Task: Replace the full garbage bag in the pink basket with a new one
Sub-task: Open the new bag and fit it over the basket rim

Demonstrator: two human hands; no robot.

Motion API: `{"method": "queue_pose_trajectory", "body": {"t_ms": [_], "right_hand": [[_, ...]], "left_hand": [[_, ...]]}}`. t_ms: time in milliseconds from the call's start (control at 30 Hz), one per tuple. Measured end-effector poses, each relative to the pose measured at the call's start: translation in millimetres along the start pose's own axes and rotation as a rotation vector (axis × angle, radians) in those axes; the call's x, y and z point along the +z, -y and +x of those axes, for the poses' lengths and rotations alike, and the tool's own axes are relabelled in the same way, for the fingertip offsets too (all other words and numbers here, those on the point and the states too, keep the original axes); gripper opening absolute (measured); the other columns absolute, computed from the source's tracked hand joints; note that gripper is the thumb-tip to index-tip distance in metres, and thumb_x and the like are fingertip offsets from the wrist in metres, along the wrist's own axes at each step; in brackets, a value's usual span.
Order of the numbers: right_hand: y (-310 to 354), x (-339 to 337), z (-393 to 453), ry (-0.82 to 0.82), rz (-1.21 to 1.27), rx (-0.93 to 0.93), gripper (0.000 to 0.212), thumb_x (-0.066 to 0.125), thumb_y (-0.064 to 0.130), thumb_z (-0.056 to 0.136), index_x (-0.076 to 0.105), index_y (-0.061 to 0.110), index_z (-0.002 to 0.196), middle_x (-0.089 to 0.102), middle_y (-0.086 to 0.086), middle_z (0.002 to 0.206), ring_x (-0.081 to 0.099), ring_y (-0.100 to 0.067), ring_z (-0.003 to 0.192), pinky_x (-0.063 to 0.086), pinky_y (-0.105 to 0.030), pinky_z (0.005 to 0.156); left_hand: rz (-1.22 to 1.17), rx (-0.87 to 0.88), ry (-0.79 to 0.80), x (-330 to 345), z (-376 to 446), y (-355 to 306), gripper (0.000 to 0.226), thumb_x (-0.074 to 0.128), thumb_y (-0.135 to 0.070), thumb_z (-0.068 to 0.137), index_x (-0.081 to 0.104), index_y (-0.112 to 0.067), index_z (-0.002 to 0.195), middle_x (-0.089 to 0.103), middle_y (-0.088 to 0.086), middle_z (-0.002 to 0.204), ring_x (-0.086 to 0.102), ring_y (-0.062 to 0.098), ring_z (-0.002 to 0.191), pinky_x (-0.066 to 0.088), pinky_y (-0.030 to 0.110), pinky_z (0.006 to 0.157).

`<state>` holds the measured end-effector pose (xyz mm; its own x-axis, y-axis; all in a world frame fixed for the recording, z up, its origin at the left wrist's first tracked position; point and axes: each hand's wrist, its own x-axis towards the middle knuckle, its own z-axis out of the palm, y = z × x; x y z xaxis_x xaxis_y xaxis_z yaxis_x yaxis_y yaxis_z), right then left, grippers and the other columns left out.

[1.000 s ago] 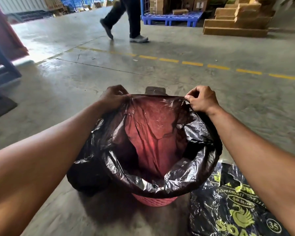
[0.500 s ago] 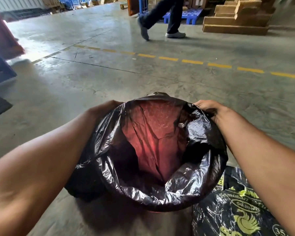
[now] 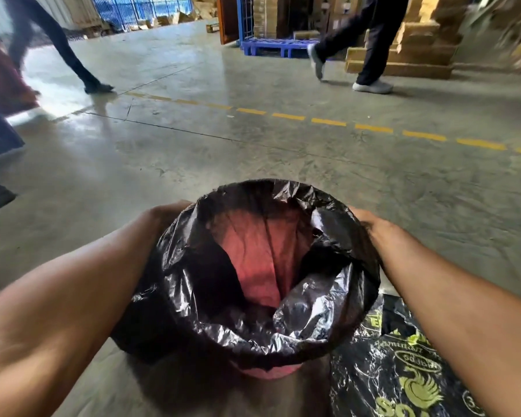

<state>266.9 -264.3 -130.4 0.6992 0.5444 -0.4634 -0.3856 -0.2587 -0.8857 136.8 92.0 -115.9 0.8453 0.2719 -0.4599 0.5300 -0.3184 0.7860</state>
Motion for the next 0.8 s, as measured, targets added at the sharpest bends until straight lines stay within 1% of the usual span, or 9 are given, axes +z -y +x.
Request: {"method": "queue_pose_trajectory", "body": {"t_ms": [67, 133, 233, 300, 400, 533, 633, 700, 800], "right_hand": [[-11.5, -3.0, -6.2, -0.028, 0.117, 0.022, 0.045, 0.036, 0.002, 0.102, 0.067, 0.007, 0.069, 0.067, 0.000, 0.046, 0.063, -0.004, 0.039, 0.050, -0.014, 0.043], [-12.7, -6.5, -21.5, 0.023, 0.244, 0.045, 0.034, 0.039, 0.018, 0.106, 0.065, 0.000, 0.092, 0.077, -0.008, 0.071, 0.074, -0.013, 0.062, 0.060, -0.022, 0.062], [-9.9, -24.5, -40.4, 0.094, 0.312, 0.127, 0.053, 0.047, 0.040, 0.099, 0.060, 0.002, 0.133, 0.067, -0.021, 0.127, 0.066, -0.034, 0.116, 0.051, -0.046, 0.104], [-14.2, -37.2, -51.5, 0.083, 0.229, 0.147, 0.063, 0.056, 0.035, 0.090, 0.049, 0.002, 0.144, 0.056, -0.022, 0.142, 0.052, -0.039, 0.132, 0.042, -0.048, 0.112], [-30.7, -45.6, -67.0, 0.089, 0.128, 0.182, 0.058, 0.064, 0.031, 0.077, 0.059, 0.006, 0.129, 0.067, -0.017, 0.118, 0.064, -0.029, 0.101, 0.049, -0.038, 0.097], [-50.6, -40.2, -69.5, -0.025, 0.073, 0.062, 0.027, 0.052, 0.004, 0.094, 0.065, 0.005, 0.117, 0.066, -0.019, 0.107, 0.058, -0.029, 0.089, 0.047, -0.040, 0.093], [-60.7, -28.4, -66.3, -0.314, -0.117, -0.020, 0.015, 0.052, -0.001, 0.096, 0.065, 0.006, 0.094, 0.059, -0.013, 0.080, 0.048, -0.020, 0.066, 0.040, -0.031, 0.063], [-60.2, -24.0, -67.6, -0.430, -0.138, -0.036, 0.007, 0.061, 0.006, 0.094, 0.062, 0.012, 0.094, 0.056, -0.006, 0.070, 0.046, -0.015, 0.058, 0.038, -0.026, 0.058], [-44.9, -25.5, -81.4, -0.420, -0.065, -0.009, 0.009, 0.059, 0.026, 0.097, 0.057, 0.019, 0.092, 0.055, -0.004, 0.073, 0.047, -0.015, 0.059, 0.038, -0.027, 0.059]], "left_hand": [[-0.099, 0.017, 0.071, -3.7, -7.3, 9.9, 0.034, 0.040, -0.022, 0.109, 0.063, 0.002, 0.111, 0.061, 0.018, 0.120, 0.055, 0.029, 0.103, 0.039, 0.037, 0.103], [-0.271, -0.027, 0.168, -10.0, -20.6, 21.3, 0.060, 0.050, -0.052, 0.102, 0.063, -0.001, 0.132, 0.066, 0.019, 0.131, 0.061, 0.033, 0.116, 0.048, 0.039, 0.104], [-0.402, -0.095, 0.234, -20.7, -39.1, 40.5, 0.084, 0.063, -0.074, 0.083, 0.063, -0.008, 0.136, 0.068, 0.019, 0.123, 0.064, 0.035, 0.107, 0.050, 0.047, 0.100], [-0.468, -0.071, 0.258, -19.9, -50.9, 52.1, 0.072, 0.069, -0.067, 0.083, 0.070, -0.011, 0.128, 0.075, 0.014, 0.117, 0.071, 0.030, 0.101, 0.055, 0.047, 0.098], [-0.554, -0.058, 0.267, -4.4, -70.0, 59.2, 0.062, 0.082, -0.062, 0.073, 0.078, -0.015, 0.113, 0.081, 0.009, 0.100, 0.079, 0.022, 0.083, 0.065, 0.038, 0.078], [-0.713, 0.012, 0.103, 20.4, -80.0, 63.2, 0.038, 0.069, -0.037, 0.090, 0.079, -0.007, 0.111, 0.081, 0.012, 0.095, 0.078, 0.022, 0.073, 0.066, 0.038, 0.066], [-0.306, 0.100, -0.251, 36.0, -81.4, 80.6, 0.025, 0.061, -0.004, 0.096, 0.071, -0.001, 0.119, 0.077, 0.023, 0.104, 0.074, 0.030, 0.084, 0.061, 0.053, 0.086], [0.031, 0.123, -0.377, 40.2, -84.0, 93.6, 0.016, 0.068, -0.011, 0.092, 0.074, -0.010, 0.106, 0.079, 0.018, 0.103, 0.073, 0.030, 0.095, 0.058, 0.052, 0.094], [0.197, 0.197, -0.522, 38.2, -93.6, 93.6, 0.009, 0.065, -0.037, 0.095, 0.067, -0.028, 0.094, 0.076, 0.001, 0.089, 0.071, 0.017, 0.081, 0.053, 0.032, 0.070]]}}
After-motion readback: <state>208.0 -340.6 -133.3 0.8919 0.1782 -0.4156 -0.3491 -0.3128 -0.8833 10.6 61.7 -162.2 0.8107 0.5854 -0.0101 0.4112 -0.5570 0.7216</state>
